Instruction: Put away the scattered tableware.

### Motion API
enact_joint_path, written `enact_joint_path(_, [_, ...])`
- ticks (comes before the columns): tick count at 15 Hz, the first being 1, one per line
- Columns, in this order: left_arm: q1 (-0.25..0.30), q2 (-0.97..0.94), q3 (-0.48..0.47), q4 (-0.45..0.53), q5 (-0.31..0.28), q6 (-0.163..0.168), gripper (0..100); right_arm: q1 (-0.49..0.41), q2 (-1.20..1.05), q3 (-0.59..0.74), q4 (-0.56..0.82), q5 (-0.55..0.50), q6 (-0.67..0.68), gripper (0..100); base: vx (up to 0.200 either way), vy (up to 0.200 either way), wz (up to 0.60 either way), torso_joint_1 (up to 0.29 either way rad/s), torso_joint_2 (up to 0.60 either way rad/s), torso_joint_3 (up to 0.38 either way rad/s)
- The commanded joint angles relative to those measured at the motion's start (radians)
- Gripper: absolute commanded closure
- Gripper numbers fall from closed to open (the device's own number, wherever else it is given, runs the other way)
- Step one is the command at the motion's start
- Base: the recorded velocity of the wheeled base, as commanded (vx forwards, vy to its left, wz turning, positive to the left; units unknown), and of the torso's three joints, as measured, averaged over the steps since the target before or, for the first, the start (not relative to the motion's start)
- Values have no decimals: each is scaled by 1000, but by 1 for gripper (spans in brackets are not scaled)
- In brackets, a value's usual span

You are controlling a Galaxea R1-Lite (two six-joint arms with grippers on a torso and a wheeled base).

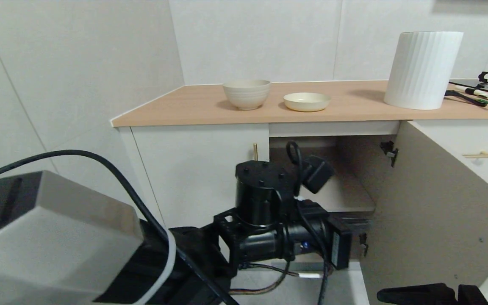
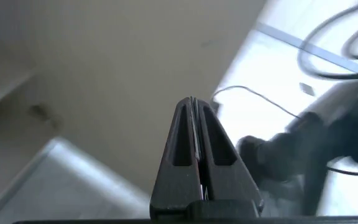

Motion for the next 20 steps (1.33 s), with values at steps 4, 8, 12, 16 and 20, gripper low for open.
enact_joint_path(4, [294,-391,354,11,41,25,100,-123,167,-215,70,-211,4,0,0,0,0,0,0,0])
enact_joint_path(8, [488,-680,494,170,42,29,100,-183,229,-424,197,-314,-5,0,0,0,0,0,0,0])
enact_joint_path(12, [586,-867,443,420,42,29,100,-186,258,-574,305,-326,-35,0,0,0,0,0,0,0])
enact_joint_path(16, [603,-881,399,488,41,22,0,-188,258,-610,394,-374,43,0,0,0,0,0,0,0])
enact_joint_path(20, [609,-872,363,485,49,14,0,-188,246,-640,401,-457,66,0,0,0,0,0,0,0])
